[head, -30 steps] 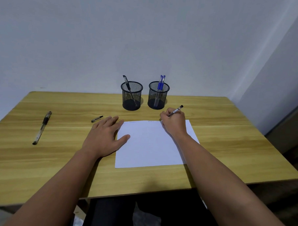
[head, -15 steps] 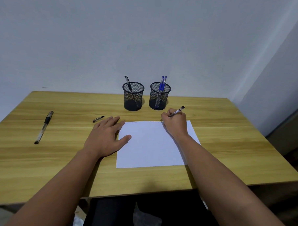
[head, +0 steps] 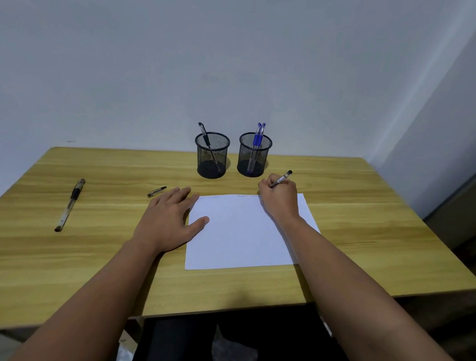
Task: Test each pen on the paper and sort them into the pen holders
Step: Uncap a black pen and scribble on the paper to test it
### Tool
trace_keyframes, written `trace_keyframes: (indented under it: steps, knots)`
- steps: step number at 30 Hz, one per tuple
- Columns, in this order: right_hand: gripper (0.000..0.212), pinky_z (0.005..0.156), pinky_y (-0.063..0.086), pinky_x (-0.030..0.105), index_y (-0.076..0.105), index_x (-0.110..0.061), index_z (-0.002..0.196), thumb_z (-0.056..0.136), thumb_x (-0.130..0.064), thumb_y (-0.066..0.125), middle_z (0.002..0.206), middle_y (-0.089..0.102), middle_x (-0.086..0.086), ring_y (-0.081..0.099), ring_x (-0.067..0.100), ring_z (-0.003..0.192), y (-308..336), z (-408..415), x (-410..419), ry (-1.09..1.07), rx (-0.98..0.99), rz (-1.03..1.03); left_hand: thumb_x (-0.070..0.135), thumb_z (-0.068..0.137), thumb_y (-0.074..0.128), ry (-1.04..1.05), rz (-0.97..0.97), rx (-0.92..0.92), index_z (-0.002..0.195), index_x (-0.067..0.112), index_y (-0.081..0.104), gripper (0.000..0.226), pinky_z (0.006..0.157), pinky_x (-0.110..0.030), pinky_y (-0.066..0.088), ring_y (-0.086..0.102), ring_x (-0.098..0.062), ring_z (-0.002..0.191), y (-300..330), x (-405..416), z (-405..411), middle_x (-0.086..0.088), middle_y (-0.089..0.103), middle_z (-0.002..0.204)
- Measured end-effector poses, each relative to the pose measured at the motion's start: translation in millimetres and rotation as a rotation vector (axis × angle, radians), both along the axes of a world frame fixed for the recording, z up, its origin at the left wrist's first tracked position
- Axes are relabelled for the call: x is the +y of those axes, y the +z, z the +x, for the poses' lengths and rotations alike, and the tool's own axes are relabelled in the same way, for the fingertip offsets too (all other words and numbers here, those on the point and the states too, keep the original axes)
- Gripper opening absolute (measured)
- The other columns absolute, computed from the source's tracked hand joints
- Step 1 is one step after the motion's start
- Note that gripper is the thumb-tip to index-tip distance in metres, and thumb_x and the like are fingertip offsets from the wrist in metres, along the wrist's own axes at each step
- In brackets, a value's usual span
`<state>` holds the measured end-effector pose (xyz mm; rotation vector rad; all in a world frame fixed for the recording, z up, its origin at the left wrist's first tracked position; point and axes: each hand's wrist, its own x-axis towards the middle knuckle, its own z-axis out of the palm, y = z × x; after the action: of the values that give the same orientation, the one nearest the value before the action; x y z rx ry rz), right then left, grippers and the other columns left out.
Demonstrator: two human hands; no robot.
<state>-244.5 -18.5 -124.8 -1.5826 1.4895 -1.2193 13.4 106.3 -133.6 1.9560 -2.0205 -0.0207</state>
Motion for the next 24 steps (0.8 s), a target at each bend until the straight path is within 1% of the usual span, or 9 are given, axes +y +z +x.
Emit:
trace_keyframes:
  steps: [3,6,10,12,15,18,20,22,24]
  knots:
    - [0.045,0.053,0.027,0.028,0.031,-0.019,0.058,0.091,-0.01,0.06,0.054,0.029,-0.007,0.03,0.022,0.06,4,0,1,-0.048,-0.092,0.04,0.081,0.082,0.029,-0.006,-0.001,0.012,0.151,0.036,0.043,0.083,0.12,-0.044,0.021,0.024,-0.019,0.152,1,0,0,0.005,0.035,0.162]
    - [0.032,0.049,0.036,0.023,0.039,0.0,0.065,0.091,-0.001,0.058,0.057,0.04,0.009,0.041,0.022,0.053,12,-5,-2,-0.126,-0.239,0.084,0.081,0.082,0.029,-0.007,0.001,0.02,0.151,0.035,0.043,0.083,0.12,-0.045,0.021,0.024,-0.02,0.152,1,2,0,0.005,0.036,0.162]
    - [0.044,0.042,0.041,0.024,0.046,-0.011,0.062,0.1,-0.012,0.069,0.054,0.058,0.011,0.051,0.016,0.038,21,-8,-1,-0.054,-0.335,0.157,0.082,0.083,0.027,-0.01,0.009,0.007,0.153,0.037,0.039,0.084,0.121,-0.044,0.02,0.022,-0.018,0.153,2,1,0,0.007,0.033,0.163]
    - [0.041,0.044,0.043,0.021,0.05,-0.006,0.071,0.101,-0.021,0.073,0.06,0.054,0.014,0.051,0.015,0.044,29,-6,4,-0.029,-0.381,0.144,0.081,0.082,0.028,-0.012,0.01,0.014,0.154,0.036,0.038,0.085,0.122,-0.044,0.021,0.023,-0.018,0.153,2,1,0,0.006,0.033,0.163]
    - [0.032,0.054,0.045,0.018,0.055,-0.003,0.082,0.1,-0.02,0.075,0.068,0.042,0.013,0.047,0.011,0.054,42,-2,11,-0.009,-0.462,0.05,0.079,0.083,0.038,-0.021,-0.034,0.074,0.152,0.032,0.043,0.084,0.119,-0.046,0.029,0.031,-0.021,0.149,3,2,1,0.002,0.041,0.159]
    - [0.029,0.048,0.039,0.017,0.062,0.001,0.084,0.096,-0.018,0.079,0.062,0.052,0.008,0.044,0.004,0.044,51,1,16,0.024,-0.425,0.05,0.067,0.088,0.054,-0.037,-0.247,0.103,0.144,0.025,0.054,0.07,0.105,-0.046,0.043,0.044,-0.024,0.137,9,4,2,-0.001,0.052,0.148]
    - [0.027,0.045,0.043,0.02,0.07,0.004,0.093,0.098,-0.021,0.077,0.074,0.068,0.008,0.051,0.007,0.044,58,5,20,0.09,-0.445,0.123,0.054,0.092,0.054,0.025,-0.37,0.073,0.137,0.022,0.06,0.056,0.093,-0.045,0.047,0.05,-0.027,0.125,16,3,9,-0.002,0.058,0.137]
    - [0.023,0.046,0.051,0.023,0.078,-0.001,0.104,0.104,-0.023,0.069,0.086,0.075,0.008,0.059,0.011,0.048,63,11,23,0.148,-0.462,0.174,0.042,0.093,0.056,0.143,-0.384,0.046,0.134,0.019,0.063,0.047,0.086,-0.047,0.048,0.052,-0.031,0.116,23,-1,22,-0.006,0.062,0.129]
    - [0.02,0.046,0.055,0.024,0.077,-0.004,0.107,0.106,-0.018,0.064,0.088,0.076,0.01,0.061,0.011,0.048,64,18,24,0.166,-0.491,0.176,0.032,0.095,0.059,0.258,-0.283,0.032,0.135,0.016,0.062,0.044,0.087,-0.049,0.048,0.053,-0.036,0.115,28,-6,38,-0.011,0.061,0.128]
